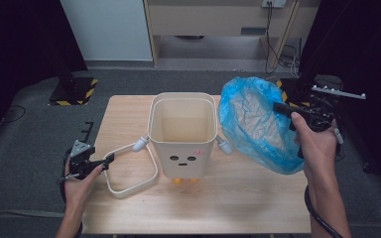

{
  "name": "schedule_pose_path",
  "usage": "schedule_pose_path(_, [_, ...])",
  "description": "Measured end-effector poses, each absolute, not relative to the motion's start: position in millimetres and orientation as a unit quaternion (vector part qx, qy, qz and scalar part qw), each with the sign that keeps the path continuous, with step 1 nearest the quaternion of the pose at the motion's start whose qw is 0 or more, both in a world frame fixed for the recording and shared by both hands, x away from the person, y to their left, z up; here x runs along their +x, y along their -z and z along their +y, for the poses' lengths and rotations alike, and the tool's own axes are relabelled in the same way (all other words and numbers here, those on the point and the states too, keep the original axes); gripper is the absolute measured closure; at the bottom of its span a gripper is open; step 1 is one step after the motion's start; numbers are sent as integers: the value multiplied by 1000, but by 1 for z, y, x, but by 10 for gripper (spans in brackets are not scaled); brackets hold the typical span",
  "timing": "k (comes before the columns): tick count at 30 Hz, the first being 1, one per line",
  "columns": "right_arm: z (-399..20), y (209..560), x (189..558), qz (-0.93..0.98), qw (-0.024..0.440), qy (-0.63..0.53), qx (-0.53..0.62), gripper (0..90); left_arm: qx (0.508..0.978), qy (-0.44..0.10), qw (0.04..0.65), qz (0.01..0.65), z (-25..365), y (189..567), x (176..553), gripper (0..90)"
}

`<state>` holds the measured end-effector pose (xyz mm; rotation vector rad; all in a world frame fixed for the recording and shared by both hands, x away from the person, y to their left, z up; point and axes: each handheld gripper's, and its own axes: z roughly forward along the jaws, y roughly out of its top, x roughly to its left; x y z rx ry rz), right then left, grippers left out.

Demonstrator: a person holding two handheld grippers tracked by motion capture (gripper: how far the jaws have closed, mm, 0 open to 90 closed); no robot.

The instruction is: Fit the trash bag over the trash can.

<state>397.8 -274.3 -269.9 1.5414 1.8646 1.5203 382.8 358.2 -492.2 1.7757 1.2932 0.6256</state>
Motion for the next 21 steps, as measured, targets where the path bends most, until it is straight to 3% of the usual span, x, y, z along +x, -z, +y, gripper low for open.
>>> schedule_pose_path(21, [-258,238,379,661,138,-550,491,896,711,-249,414,511,355,492,383,107])
